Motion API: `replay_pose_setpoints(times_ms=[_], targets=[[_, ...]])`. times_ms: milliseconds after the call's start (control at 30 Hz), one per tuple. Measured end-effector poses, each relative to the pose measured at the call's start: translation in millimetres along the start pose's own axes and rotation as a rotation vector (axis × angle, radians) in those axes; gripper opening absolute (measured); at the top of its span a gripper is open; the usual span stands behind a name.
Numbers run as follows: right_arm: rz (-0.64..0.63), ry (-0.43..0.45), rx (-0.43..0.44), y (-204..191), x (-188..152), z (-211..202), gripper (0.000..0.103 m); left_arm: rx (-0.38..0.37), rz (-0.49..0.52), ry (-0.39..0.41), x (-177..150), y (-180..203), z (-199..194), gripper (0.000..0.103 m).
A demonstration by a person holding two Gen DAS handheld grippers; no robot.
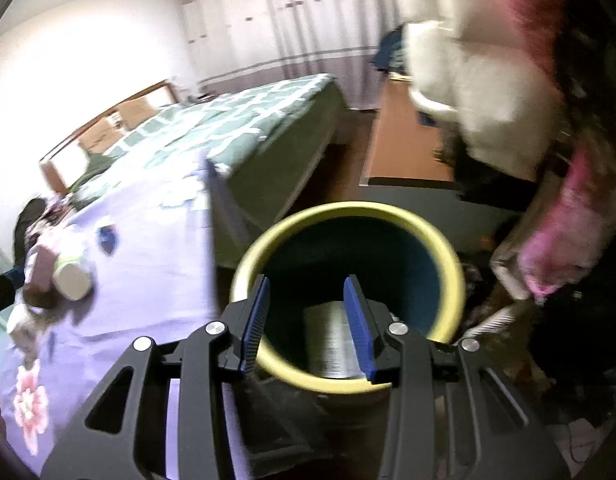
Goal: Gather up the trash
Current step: 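Grasp the small white tube with the right tool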
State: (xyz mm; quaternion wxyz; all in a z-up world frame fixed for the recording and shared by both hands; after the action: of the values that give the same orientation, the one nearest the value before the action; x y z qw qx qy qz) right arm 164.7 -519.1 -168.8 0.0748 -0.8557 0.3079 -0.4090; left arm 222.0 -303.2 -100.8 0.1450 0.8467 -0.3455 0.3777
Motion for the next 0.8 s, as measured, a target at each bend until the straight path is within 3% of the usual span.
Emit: replay_pose_setpoints(times_ms=[167, 433, 600, 800], targets=[[-0.096, -0.058, 0.119, -70.3, -11.3, 9.8, 0.037, 0.145, -0.064, 0.041, -36.4, -64.8, -59.7, 0.096], [-0.293, -0.17, 0.245, -180.5, -22.5, 56.1, 0.037, 0.26, -0.195, 0.075, -86.8, -148.1, -109.3, 0.097], [-0.401, -0.217, 0.24, -224.9, -29.0, 95.8, 0.032, 0.284, -0.248, 0.075, -101.5, -178.0, -112.1, 0.097], [-0.448, -0.27, 0.237, -246.7, -31.5, 128.1, 0.026, 0.294, -0.273, 0.051, -105.7, -200.3, -96.3, 0.097]])
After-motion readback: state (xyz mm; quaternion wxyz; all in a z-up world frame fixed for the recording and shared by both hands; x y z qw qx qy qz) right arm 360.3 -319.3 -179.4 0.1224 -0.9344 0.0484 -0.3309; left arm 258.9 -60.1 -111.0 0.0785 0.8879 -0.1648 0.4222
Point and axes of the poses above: each gripper's, at about its wrist camera, not at the fingertips, and z roughly the way its jaws point, y to its right, x to its top, the point moved 7 cm from there along z, roughly the way its jaws point, and after that the axes turned 15 degrees about z, right-handed, at the moved point
